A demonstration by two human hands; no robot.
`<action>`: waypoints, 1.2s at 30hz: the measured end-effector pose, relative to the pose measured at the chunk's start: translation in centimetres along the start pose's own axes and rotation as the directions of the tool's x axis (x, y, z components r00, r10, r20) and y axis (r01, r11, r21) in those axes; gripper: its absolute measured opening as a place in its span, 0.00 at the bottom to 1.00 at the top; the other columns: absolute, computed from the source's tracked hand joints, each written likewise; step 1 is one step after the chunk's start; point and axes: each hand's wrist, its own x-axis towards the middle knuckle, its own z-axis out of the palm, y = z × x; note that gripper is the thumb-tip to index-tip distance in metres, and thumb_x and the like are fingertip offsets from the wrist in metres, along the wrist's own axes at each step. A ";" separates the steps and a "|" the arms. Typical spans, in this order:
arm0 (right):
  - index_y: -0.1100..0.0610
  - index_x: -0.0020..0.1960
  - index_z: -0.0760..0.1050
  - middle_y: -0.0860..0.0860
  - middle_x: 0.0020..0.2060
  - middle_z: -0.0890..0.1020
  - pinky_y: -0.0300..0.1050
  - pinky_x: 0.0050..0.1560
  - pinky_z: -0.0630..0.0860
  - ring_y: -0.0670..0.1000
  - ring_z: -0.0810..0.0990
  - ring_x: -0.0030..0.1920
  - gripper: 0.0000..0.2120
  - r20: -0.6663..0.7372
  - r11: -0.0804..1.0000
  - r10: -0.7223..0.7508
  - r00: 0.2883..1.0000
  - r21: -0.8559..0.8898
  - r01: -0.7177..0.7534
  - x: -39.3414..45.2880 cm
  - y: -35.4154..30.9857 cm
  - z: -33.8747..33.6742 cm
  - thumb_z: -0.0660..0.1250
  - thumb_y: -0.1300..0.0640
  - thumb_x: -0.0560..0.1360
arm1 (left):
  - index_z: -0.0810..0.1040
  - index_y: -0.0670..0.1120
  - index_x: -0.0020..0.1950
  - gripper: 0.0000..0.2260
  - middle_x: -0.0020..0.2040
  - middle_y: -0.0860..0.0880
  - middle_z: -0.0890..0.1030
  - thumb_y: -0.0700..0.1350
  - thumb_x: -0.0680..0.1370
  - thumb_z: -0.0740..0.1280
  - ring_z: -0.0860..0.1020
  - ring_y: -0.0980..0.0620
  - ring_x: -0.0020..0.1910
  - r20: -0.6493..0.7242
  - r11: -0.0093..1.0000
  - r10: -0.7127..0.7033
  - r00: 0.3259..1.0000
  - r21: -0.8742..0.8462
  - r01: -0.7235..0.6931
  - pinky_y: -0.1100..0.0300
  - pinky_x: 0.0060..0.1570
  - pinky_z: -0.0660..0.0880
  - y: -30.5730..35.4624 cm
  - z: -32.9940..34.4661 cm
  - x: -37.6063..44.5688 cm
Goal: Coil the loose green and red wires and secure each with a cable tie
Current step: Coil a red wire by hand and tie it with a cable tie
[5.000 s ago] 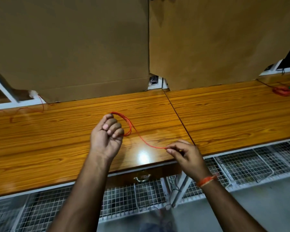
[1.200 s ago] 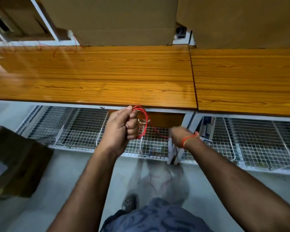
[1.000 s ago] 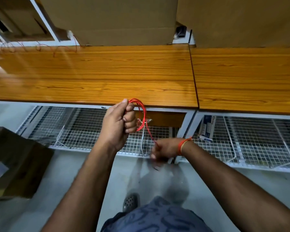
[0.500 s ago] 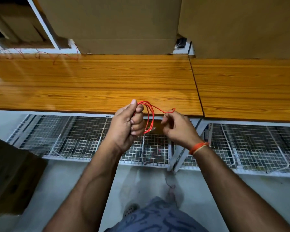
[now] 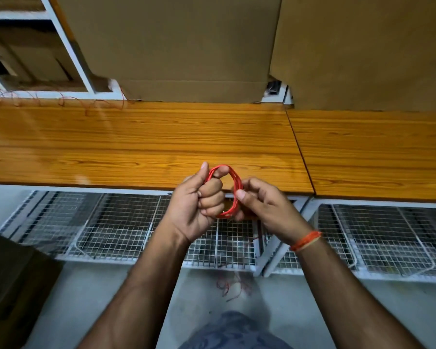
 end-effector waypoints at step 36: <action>0.56 0.53 0.84 0.48 0.48 0.82 0.39 0.47 0.77 0.46 0.81 0.48 0.07 -0.357 0.793 -0.549 0.755 -0.508 0.336 3.4 -3.9 4.5 0.75 0.62 0.76 | 0.77 0.43 0.44 0.19 0.26 0.53 0.58 0.54 0.84 0.58 0.54 0.58 0.21 0.052 0.844 0.083 0.995 0.528 -0.098 0.68 0.23 0.52 3.4 -3.9 -1.4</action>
